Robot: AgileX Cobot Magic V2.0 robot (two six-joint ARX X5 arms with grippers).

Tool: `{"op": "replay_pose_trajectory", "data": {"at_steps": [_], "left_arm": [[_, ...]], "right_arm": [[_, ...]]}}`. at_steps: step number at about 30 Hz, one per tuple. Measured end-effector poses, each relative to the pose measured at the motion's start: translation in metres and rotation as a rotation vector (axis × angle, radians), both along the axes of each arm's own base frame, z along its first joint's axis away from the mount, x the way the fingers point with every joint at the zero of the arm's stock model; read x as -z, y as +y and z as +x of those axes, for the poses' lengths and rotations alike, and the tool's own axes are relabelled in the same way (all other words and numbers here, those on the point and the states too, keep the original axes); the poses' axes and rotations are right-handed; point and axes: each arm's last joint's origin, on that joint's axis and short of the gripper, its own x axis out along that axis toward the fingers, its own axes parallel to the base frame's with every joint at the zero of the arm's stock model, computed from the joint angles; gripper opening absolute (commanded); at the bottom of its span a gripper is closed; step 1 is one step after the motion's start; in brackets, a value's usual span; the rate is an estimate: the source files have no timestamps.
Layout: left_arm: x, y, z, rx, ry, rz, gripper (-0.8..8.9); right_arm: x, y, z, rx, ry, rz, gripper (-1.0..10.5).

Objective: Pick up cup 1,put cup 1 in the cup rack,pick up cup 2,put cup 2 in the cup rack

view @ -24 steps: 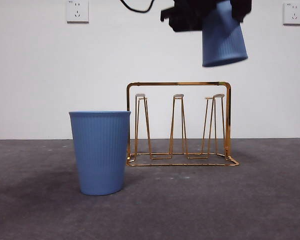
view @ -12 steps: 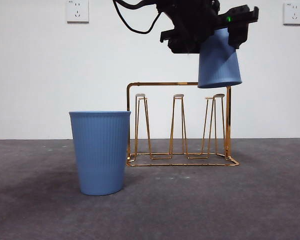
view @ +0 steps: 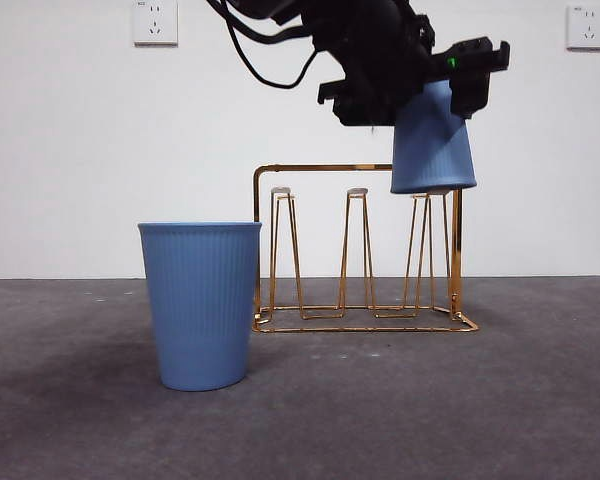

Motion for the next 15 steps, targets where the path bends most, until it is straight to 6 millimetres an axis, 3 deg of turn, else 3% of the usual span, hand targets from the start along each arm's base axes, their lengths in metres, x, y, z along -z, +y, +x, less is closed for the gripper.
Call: {"op": "replay_pose_trajectory", "data": {"at_steps": [15], "left_arm": [[0.034,-0.007,0.008,-0.001,0.077,0.044,-0.07]], "right_arm": [[-0.003,0.001,0.002,0.000,-0.032,0.019,1.9]]}}
